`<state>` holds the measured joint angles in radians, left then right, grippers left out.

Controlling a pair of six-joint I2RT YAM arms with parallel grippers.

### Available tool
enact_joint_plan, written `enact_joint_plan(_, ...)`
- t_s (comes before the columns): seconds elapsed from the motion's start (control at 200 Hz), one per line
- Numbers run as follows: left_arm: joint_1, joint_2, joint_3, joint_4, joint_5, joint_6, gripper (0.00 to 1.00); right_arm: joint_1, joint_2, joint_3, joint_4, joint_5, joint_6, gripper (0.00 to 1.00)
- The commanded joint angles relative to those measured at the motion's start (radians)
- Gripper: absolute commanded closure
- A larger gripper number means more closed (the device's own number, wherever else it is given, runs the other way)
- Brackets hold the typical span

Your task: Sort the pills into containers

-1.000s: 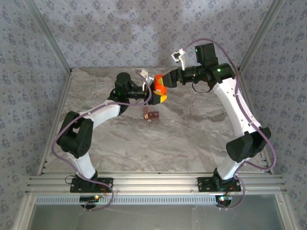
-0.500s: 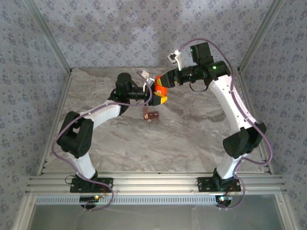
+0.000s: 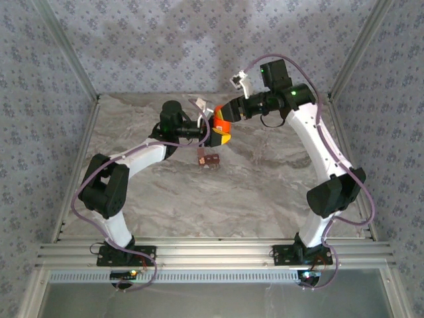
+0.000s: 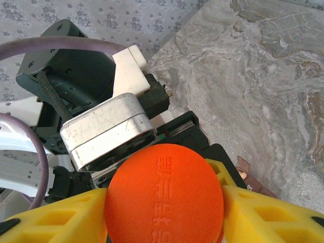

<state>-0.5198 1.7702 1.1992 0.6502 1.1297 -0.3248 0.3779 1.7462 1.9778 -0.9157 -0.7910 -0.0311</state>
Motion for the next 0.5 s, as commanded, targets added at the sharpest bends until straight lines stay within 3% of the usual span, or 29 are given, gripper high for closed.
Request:
enact_joint_plan(0.0, -0.009, -0.006, 0.036, 0.001, 0.013, 0.024, 1.0, 0.019, 0.012, 0.033, -0.044, 0.016, 0.0, 0.47)
enact_joint_plan(0.14, -0.009, -0.009, 0.047, -0.058, 0.02, 0.063, 1.0, 0.024, 0.025, 0.071, -0.109, 0.065, 0.002, 0.54)
enact_joint_plan(0.34, -0.001, -0.032, 0.11, -0.372, 0.03, 0.279, 1.0, 0.052, 0.046, 0.127, -0.253, 0.22, -0.039, 0.6)
enact_joint_plan(0.495, 0.015, -0.042, 0.11, -0.391, 0.026, 0.297, 1.0, 0.067, 0.064, 0.145, -0.305, 0.305, -0.007, 0.64)
